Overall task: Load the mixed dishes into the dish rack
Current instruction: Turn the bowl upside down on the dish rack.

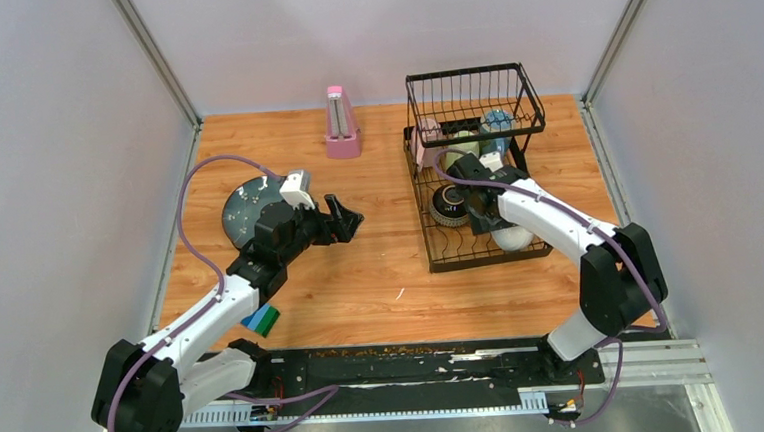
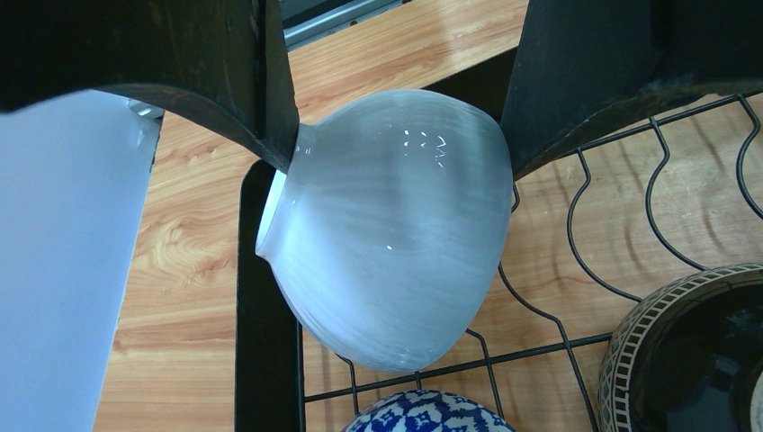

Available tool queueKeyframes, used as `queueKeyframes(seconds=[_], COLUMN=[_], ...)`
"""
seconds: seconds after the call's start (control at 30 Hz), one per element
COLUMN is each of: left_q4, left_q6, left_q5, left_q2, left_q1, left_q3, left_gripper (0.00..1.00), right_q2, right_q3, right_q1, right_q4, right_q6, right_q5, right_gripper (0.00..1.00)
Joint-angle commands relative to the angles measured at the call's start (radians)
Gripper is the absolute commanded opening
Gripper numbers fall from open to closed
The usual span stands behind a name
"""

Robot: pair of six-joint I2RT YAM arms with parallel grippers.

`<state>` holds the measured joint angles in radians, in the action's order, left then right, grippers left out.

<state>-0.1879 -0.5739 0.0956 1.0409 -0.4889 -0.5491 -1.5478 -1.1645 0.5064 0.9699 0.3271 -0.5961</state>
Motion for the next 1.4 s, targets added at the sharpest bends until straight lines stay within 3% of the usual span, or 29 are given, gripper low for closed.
queueKeyframes(seconds=[0.0,0.83,1.37], left_q4=[-0.009,-0.007,0.0], left_q6=[0.012,0.019,0.021], left_q5=[-0.009,-0.016,-0.014], left_q2=[-0.008,-0.009,-0.007], left_q1=[0.004,0.004,0.004], left_q3=[-0.028,-0.027,-0.026], left_gripper=[1.0,1.0,1.0], right_q2=[-0.027,-0.157,-0.166], right_q3=[-0.03,-0.042,-0.017], right_q1=[0.017,0.095,0.109], right_q4=[0.037,0.04,-0.01], right_q6=[0.006,0.033,0.034], right_q5=[0.007,0.087,0.144], right_gripper=[0.49,0.81,0.93])
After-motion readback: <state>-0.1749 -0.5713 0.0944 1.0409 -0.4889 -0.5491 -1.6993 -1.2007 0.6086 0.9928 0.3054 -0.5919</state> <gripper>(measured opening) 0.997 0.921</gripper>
